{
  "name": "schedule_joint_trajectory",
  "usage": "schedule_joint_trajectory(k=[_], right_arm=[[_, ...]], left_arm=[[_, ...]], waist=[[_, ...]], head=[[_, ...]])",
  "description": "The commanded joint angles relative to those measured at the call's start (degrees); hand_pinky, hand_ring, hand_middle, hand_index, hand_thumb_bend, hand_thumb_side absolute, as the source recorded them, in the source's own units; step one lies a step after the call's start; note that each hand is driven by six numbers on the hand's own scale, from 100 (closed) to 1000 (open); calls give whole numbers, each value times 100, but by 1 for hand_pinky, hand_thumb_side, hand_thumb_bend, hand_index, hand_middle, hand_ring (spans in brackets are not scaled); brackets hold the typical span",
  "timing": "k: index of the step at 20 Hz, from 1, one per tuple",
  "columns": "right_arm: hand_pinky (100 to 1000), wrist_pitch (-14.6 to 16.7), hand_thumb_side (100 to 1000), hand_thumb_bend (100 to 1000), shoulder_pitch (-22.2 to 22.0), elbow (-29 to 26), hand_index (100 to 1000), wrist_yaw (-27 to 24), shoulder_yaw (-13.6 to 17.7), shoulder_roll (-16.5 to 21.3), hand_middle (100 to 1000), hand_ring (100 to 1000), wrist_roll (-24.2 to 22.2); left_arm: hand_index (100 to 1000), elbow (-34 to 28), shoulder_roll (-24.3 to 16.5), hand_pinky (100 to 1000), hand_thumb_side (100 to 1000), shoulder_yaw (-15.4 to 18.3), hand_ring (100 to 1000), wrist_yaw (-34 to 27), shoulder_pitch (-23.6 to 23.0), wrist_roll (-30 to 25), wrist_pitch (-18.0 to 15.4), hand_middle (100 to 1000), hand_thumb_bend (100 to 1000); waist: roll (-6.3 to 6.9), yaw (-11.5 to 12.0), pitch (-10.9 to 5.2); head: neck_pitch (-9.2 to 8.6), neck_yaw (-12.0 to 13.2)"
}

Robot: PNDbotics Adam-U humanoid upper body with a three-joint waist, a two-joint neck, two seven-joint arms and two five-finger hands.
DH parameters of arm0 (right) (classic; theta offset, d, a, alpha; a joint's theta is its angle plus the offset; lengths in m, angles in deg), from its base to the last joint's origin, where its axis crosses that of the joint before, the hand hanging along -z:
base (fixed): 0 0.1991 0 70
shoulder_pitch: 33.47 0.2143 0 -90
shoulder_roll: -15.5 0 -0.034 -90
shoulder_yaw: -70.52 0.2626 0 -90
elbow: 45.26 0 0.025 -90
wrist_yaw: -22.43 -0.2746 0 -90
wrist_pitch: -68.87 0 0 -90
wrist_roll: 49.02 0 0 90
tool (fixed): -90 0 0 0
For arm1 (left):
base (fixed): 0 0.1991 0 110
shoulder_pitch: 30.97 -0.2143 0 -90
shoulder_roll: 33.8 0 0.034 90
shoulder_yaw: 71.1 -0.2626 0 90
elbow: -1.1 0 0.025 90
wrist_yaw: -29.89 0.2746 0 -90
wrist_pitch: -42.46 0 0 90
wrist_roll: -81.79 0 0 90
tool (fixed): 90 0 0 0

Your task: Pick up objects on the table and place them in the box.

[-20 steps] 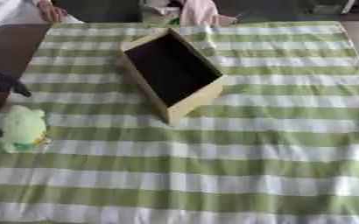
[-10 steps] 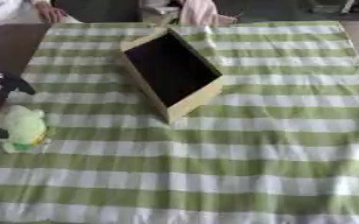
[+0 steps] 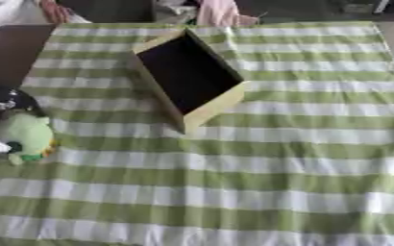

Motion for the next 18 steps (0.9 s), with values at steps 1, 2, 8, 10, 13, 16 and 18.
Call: schedule_joint_trajectory(k=[1,2,8,10,13,16,18], right_arm=[[650,-24,1000,100,56,-40,800,-34,12,74,575,624,9],[650,-26,1000,100,53,-40,800,-33,13,74,575,624,10],[649,-41,1000,100,33,-41,798,-36,21,63,575,624,24],[649,-48,1000,100,31,-37,797,-37,25,60,575,624,32],[649,-57,1000,100,28,-33,796,-28,29,73,575,623,44],[649,-74,1000,100,33,-28,796,-15,25,92,575,624,56],[650,-77,1000,100,43,-28,796,-5,16,115,576,624,56]], left_arm=[[828,-189,-142,612,339,134,761,-69,63,-480,-546,707,205],[822,-228,-145,603,314,174,753,-81,64,-458,-517,700,160],[730,-463,-168,447,190,357,622,-58,154,-267,-366,585,100],[711,-526,-133,425,178,407,608,-42,224,-136,-322,568,100],[710,-589,-74,416,144,475,604,-105,447,-33,-239,566,100],[713,-612,15,416,125,451,606,-196,875,-54,-213,567,100],[713,-551,143,414,109,398,606,-244,1255,-109,-213,567,100]], waist=[[4,13,-76],[4,16,-77],[12,25,-83],[11,25,-85],[10,28,-94],[13,35,-111],[16,36,-123]], head=[[23,-2],[19,-4],[17,-9],[18,-15],[26,-28],[52,-27],[69,-18]])
